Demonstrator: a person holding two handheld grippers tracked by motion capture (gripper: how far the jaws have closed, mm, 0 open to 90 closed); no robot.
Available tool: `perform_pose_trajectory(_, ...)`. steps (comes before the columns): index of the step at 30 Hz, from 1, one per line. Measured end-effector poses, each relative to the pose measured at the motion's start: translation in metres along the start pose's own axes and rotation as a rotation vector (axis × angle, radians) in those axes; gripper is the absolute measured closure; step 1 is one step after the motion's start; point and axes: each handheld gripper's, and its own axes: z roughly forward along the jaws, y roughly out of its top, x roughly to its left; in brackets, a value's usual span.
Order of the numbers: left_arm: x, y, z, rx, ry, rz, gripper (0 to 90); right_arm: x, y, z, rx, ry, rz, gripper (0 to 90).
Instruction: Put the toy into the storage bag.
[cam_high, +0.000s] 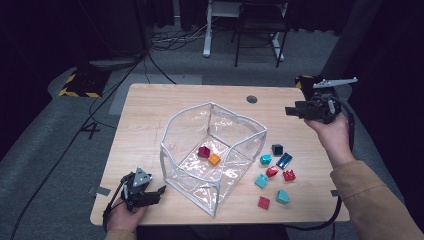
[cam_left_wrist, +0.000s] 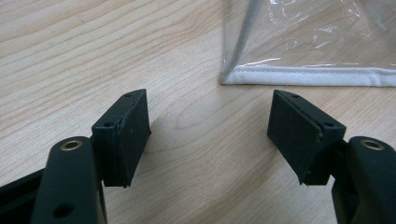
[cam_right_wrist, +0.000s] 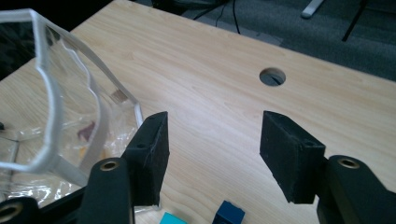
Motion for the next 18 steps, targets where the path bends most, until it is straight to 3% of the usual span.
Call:
perform_pose_trajectory(9, 0.0, 0.0, 0.0, -0.001, 0.001, 0.0, 30.1, -0.016, -0.036, 0.031, 0.071, 0.007, 0.061, 44.3)
perform_pose_trajectory(18, 0.0, 0.0, 0.0, 0.0, 0.001, 0.0, 30.1, -0.021, -0.069, 0.06, 0.136, 0.003, 0.095, 45.7)
